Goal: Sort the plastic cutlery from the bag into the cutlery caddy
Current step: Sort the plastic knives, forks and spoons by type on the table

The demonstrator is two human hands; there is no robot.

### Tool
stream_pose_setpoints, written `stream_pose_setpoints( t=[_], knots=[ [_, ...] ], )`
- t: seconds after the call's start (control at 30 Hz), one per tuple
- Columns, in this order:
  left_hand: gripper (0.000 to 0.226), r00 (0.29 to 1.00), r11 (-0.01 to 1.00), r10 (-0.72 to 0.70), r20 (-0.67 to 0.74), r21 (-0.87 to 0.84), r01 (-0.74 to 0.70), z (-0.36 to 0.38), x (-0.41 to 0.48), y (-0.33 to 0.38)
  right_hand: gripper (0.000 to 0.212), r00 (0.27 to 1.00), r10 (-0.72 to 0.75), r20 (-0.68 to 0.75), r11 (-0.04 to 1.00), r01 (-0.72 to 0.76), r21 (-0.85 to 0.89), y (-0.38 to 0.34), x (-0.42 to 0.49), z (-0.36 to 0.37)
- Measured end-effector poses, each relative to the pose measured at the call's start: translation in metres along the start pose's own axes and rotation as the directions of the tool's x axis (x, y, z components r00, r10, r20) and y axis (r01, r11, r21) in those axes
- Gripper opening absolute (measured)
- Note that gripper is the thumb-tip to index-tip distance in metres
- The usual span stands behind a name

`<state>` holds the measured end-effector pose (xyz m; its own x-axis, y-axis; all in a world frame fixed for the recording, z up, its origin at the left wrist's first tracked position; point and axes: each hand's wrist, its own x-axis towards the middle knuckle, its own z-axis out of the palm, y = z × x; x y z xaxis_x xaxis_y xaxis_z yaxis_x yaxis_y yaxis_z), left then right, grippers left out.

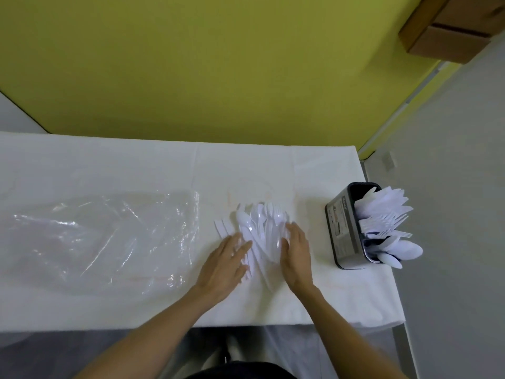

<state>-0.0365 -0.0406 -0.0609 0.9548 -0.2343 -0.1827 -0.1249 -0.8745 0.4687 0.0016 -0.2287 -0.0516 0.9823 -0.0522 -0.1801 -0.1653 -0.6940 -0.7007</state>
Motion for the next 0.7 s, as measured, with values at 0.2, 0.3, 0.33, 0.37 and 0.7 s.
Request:
stream_pose_setpoints(
  t=[0.2,0.3,0.33,0.37,0.7],
  knots=[
    [0.056,0.996,0.992,0.048,-0.076,0.118,-0.039,-0.006,0.008,-0.001,0.027,0.952,0.306,-0.011,0.948,-0.303,0.097,0.002,0.016,-0.007],
    [0.056,0.996,0.996,0.070,-0.060,0.052,-0.067,0.000,0.014,0.014,0.022,0.934,0.357,0.029,0.922,-0.357,0.150,-0.004,0.022,-0.009],
    [0.056,0.996,0.996,0.083,-0.043,0.037,-0.081,0.002,0.016,0.019,0.021,0.935,0.356,0.013,0.924,-0.353,0.149,-0.004,0.023,-0.009],
    [0.057,0.993,0.992,0.113,-0.028,0.051,-0.112,0.001,0.018,0.025,0.020,0.935,0.354,-0.009,0.924,-0.349,0.156,-0.003,0.023,-0.011],
    [0.055,0.971,0.968,0.085,0.224,0.210,-0.134,0.011,0.017,0.027,0.043,0.917,0.352,-0.188,0.935,-0.333,0.124,0.019,0.020,-0.025]
  ],
)
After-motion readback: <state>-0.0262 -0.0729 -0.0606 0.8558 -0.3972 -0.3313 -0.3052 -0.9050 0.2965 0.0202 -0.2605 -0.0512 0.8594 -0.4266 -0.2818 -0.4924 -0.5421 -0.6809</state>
